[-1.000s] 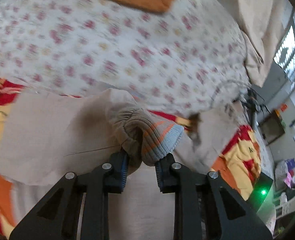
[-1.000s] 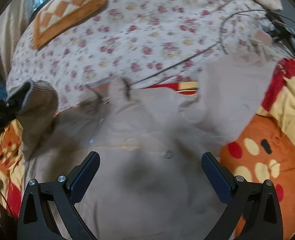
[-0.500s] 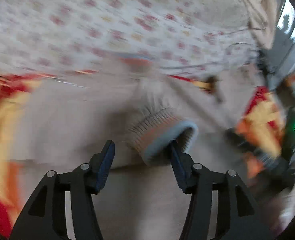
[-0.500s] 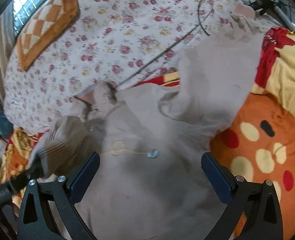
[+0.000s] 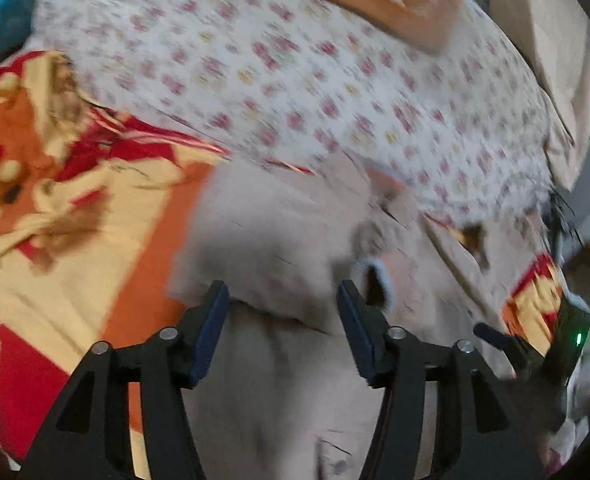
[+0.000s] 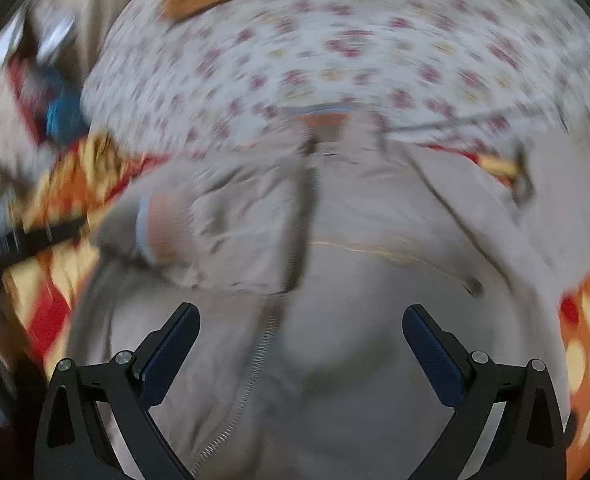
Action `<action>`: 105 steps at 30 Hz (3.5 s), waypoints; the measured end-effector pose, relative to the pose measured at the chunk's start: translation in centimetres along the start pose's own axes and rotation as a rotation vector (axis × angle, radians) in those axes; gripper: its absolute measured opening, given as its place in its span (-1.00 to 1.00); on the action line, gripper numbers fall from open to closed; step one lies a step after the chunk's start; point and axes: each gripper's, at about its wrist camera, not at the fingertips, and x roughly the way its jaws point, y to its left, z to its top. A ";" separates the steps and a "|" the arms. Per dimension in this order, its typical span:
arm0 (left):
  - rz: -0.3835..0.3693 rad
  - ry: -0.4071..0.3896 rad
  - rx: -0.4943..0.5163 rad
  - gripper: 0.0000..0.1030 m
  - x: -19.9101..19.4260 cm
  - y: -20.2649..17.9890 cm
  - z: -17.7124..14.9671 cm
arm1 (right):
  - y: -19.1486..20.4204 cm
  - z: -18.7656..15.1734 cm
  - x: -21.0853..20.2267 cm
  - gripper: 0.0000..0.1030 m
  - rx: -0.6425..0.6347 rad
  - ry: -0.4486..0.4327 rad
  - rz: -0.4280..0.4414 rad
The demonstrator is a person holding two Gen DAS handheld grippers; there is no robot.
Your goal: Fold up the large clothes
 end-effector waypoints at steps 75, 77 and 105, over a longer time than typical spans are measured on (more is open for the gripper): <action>0.332 0.090 0.048 0.43 6.8 -1.4 -0.3 | -10.7 5.3 1.3 -0.15 0.188 0.000 -0.076; 0.366 0.118 0.063 0.43 8.9 -1.4 -0.6 | -11.6 5.0 2.9 -0.21 0.191 0.021 -0.094; 0.392 0.053 0.112 0.56 7.3 -2.0 -2.0 | -9.1 1.7 -1.0 0.08 0.191 0.071 -0.074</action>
